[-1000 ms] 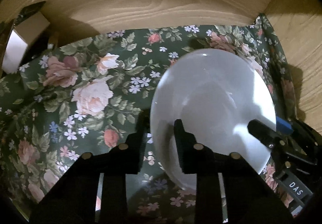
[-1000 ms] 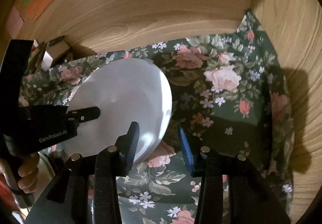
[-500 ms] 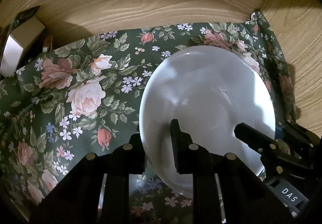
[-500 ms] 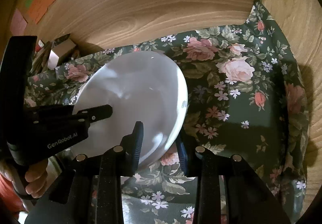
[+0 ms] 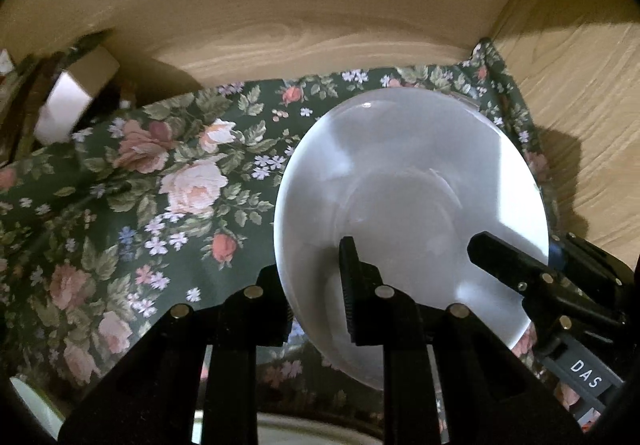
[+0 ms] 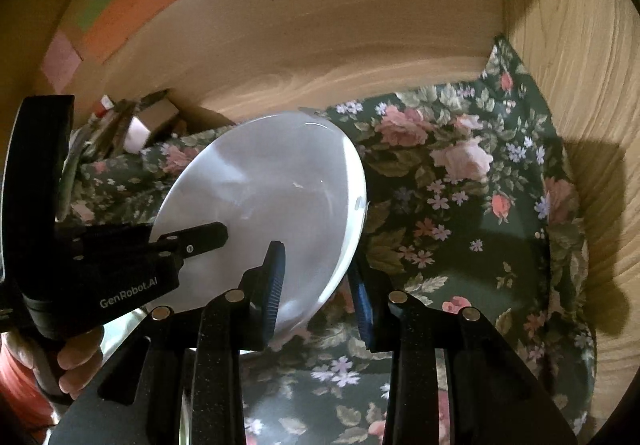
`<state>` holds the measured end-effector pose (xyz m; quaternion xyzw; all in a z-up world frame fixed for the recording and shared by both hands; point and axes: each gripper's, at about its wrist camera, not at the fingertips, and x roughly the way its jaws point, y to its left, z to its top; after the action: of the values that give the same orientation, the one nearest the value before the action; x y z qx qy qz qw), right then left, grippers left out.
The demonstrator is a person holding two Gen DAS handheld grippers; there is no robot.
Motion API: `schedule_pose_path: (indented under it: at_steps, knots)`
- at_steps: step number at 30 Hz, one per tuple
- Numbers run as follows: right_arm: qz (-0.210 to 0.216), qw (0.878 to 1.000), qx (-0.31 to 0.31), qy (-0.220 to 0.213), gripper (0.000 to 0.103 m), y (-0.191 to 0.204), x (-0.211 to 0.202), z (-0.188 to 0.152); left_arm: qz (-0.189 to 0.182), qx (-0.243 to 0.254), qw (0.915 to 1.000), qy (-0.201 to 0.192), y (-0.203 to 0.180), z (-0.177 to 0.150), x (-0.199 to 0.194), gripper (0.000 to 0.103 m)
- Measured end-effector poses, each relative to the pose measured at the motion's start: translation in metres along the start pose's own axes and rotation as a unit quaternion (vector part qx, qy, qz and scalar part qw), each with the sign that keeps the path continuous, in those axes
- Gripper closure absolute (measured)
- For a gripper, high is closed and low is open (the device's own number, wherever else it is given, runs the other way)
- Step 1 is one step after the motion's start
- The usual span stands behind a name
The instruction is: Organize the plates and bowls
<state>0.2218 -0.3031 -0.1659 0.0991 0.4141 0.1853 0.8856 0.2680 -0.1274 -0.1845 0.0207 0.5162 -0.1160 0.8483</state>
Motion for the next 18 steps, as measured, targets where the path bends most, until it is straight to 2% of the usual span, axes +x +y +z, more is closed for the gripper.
schedule_pose_path:
  at_steps: [18]
  knots:
    - [0.042,0.998,-0.043,-0.025,0.074,0.061,-0.019,-0.019,0.024,-0.029,0.9983,-0.043,0.039,-0.053,-0.066,0.083]
